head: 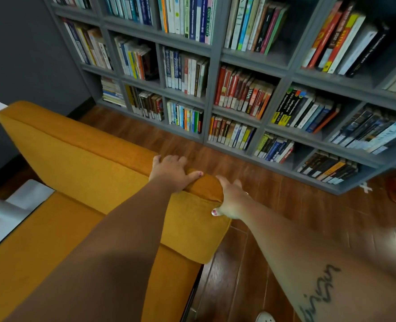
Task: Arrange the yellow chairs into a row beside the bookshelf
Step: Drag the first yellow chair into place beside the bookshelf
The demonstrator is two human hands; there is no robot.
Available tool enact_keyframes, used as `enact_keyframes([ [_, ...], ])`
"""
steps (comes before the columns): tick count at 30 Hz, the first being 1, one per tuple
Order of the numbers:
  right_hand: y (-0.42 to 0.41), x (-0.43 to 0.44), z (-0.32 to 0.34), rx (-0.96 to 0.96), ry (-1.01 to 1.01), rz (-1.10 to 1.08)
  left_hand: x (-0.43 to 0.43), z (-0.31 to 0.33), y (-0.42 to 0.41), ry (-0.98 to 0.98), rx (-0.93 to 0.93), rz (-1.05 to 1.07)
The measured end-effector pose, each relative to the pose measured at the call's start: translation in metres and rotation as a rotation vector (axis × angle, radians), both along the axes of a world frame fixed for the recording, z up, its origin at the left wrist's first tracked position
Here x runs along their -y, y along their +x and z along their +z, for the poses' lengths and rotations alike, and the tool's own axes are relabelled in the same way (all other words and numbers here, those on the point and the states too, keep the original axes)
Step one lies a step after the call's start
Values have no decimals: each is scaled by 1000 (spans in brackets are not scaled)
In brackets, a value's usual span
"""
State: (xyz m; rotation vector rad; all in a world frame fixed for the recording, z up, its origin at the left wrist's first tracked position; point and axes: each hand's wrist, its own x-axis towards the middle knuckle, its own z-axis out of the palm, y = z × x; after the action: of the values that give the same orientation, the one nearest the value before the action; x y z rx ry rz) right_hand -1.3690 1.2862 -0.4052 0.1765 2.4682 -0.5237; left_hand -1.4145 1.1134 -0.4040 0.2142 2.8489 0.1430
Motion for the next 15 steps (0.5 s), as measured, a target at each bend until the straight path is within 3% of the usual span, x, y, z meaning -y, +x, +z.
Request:
enact_keyframes([
  [7,36,2,3,-138,24,52,24,7,42,79,121,75],
  [15,61,-10,28,-23,54,82,55,40,105,73,353,175],
])
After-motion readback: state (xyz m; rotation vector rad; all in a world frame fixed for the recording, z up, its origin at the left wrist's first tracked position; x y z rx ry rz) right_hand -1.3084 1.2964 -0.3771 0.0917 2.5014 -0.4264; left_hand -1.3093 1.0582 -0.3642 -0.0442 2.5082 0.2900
